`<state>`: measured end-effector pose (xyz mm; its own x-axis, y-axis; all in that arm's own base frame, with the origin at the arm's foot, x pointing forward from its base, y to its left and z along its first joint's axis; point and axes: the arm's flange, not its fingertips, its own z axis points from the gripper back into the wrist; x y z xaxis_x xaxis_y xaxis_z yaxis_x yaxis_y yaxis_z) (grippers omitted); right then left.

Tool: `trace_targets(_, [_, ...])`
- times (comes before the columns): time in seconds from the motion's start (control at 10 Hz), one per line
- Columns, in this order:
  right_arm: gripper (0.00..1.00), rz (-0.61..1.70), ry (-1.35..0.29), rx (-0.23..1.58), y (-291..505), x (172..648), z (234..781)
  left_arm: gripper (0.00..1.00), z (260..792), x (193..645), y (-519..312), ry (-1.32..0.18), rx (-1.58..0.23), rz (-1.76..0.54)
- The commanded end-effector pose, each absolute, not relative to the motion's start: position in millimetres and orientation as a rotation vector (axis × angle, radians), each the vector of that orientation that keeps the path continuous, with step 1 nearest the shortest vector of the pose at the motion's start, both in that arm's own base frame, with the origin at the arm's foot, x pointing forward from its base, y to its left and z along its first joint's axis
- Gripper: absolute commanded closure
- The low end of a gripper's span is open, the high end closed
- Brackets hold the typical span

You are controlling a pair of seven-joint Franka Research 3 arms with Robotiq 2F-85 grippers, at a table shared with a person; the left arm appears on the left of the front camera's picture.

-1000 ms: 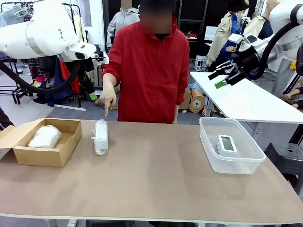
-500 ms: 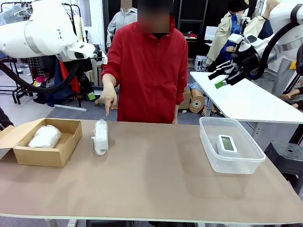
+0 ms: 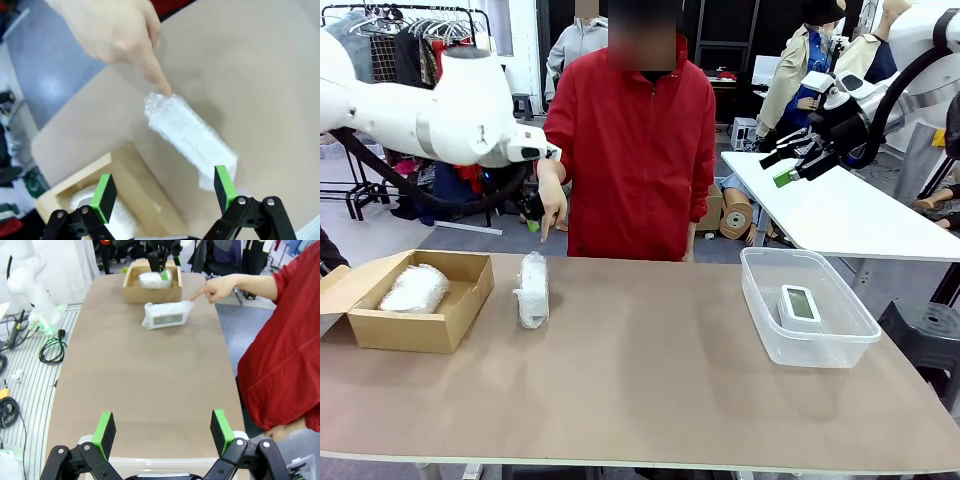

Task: Separate and place wrapped and unwrapped clocks.
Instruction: Pick up the Digital clock indicated by the person.

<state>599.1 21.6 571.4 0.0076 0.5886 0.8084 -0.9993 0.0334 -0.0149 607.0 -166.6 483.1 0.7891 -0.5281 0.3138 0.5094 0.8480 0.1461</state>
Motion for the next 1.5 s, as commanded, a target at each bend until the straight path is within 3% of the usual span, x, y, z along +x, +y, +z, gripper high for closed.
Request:
trace_targets(0.0, [0.00, 1.421, -0.755, 0.712, 22, 599, 572, 0.00, 454, 609, -185, -0.363, 0.036, -0.406])
trace_targets(0.2, [0.00, 1.421, -0.755, 0.712, 22, 599, 572, 0.00, 441, 612, -193, -0.478, 0.004, -0.422])
trace_targets(0.3, [0.00, 1.421, -0.755, 0.712, 22, 599, 572, 0.00, 446, 614, -185, -0.349, 0.012, -0.422])
trace_targets(0.7, [0.00, 1.421, -0.755, 0.712, 22, 599, 572, 0.00, 440, 615, -190, -0.365, 0.001, -0.408])
trace_targets(0.8, [0.00, 1.421, -0.755, 0.712, 22, 599, 572, 0.00, 444, 622, -195, -0.339, 0.135, -0.201])
trace_targets(1.4, [0.00, 1.421, -0.755, 0.712, 22, 599, 572, 0.00, 415, 632, -191, -0.258, 0.016, 0.090])
